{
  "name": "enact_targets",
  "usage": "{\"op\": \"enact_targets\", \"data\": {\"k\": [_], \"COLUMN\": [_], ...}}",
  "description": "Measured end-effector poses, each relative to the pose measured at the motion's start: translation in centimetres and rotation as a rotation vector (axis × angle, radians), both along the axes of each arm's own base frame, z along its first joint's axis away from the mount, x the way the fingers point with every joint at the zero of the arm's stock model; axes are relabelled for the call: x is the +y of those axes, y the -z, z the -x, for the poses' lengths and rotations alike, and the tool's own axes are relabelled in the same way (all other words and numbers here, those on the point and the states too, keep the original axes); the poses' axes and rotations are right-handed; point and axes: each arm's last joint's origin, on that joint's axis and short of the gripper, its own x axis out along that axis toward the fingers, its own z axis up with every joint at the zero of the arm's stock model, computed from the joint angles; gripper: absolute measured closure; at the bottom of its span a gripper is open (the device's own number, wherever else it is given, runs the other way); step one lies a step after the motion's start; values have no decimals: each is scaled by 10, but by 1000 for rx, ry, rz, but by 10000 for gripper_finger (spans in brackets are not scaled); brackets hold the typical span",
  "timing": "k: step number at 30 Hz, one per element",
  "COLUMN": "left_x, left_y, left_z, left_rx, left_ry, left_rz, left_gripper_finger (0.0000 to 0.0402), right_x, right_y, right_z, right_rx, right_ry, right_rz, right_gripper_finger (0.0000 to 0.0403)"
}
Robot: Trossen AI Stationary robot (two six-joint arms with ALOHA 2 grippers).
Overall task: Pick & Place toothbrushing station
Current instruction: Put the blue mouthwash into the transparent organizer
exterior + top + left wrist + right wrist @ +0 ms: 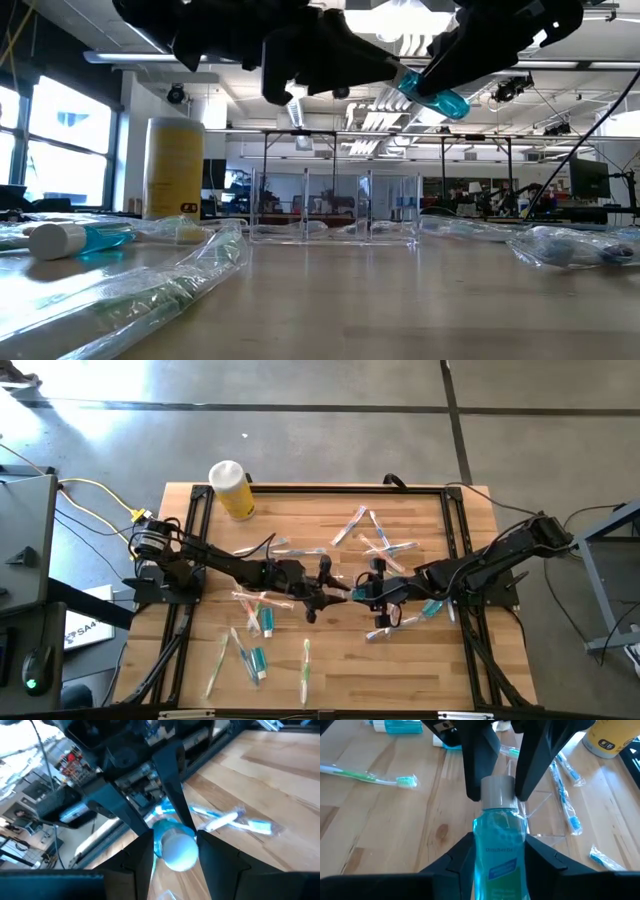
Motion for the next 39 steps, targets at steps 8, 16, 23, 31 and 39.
{"op": "enact_targets", "data": {"k": [8, 16, 23, 31, 39], "left_x": [0, 0, 0, 0, -1], "left_y": [-1, -1, 2, 4, 2], "left_z": [0, 0, 0, -1, -10], "left_rx": [-8, -7, 22, 17, 24], "left_ry": [17, 17, 16, 15, 0], "left_rz": [2, 2, 2, 2, 2], "left_gripper_finger": [258, 258, 258, 258, 258], "right_x": [0, 0, 0, 0, 0], "right_y": [0, 0, 0, 0, 0], "right_z": [0, 0, 0, 0, 0], "right_rx": [2, 1, 1, -1, 3], "right_ry": [-2, -2, -3, -2, -3], "right_rz": [0, 0, 0, 0, 0], "right_gripper_finger": [278, 278, 278, 278, 276]}}
